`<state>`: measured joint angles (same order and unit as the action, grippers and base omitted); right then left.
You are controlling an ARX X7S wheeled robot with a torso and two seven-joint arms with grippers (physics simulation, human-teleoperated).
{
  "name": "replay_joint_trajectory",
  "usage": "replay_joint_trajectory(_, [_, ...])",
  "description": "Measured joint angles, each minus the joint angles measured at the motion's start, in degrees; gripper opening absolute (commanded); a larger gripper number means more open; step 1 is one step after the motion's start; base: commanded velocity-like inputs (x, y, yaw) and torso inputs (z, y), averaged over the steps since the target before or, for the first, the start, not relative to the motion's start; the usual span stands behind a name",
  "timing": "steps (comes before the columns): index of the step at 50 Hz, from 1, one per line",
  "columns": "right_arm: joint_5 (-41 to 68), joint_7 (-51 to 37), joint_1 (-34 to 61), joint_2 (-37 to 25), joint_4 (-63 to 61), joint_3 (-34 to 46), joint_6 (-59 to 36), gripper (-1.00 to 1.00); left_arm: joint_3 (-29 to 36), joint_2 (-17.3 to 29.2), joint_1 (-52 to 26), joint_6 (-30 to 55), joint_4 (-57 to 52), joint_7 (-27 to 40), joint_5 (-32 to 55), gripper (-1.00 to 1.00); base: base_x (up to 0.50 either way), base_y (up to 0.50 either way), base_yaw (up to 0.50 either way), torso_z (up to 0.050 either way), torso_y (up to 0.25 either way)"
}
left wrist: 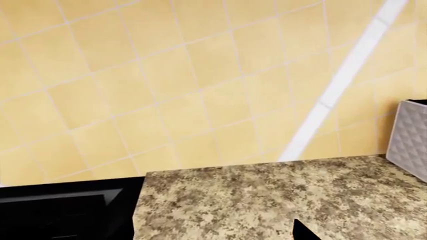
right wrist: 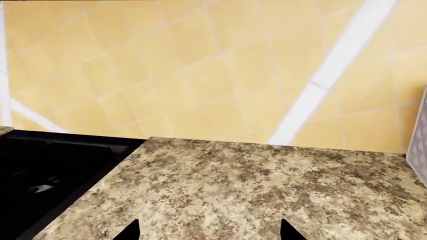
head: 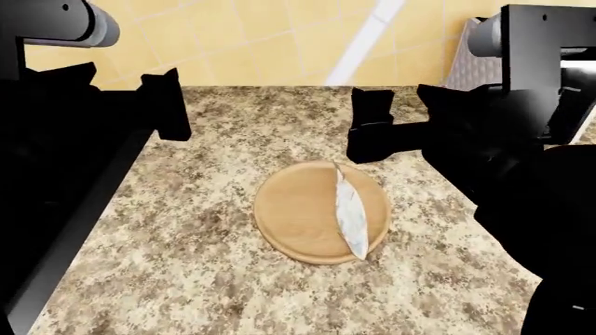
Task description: Frozen meat rests on a plate on the counter. Retrieve the meat and place it in a pot on a burner. Then turn the burner on.
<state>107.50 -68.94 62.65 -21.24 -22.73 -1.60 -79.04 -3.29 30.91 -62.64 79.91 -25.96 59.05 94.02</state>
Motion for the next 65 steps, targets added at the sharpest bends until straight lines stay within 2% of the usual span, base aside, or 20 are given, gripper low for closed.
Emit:
replay_joint_trajectory(19, [0.1, -2.4, 2.9, 0.3, 15.2, 8.0, 1.0, 1.00, 2.4, 0.9, 5.5, -6.6, -1.7, -15.8, -14.9, 1.00, 0.00, 0.00, 0.00, 0.000, 0.000])
replay_joint_trajectory(32, [-4.1, 0.1, 3.8, 0.8, 21.5, 12.0, 1.0, 1.00, 3.7, 1.8, 9.2, -12.0, -2.4, -24.5, -21.6, 1.00, 0.00, 0.00, 0.00, 0.000, 0.000])
replay_joint_trajectory(47, [-7.7, 3.7, 3.0, 0.8, 24.5, 14.8, 1.3, 1.00, 5.4, 2.8, 11.0, -15.7, -2.3, -29.7, -26.3, 1.00, 0.00, 0.00, 0.00, 0.000, 0.000])
replay_joint_trajectory(65, [-6.6, 2.7, 1.0, 0.0, 25.6, 17.4, 1.1, 1.00, 6.6, 3.2, 12.8, -18.5, -1.4, -32.6, -29.2, 1.00, 0.00, 0.00, 0.00, 0.000, 0.000])
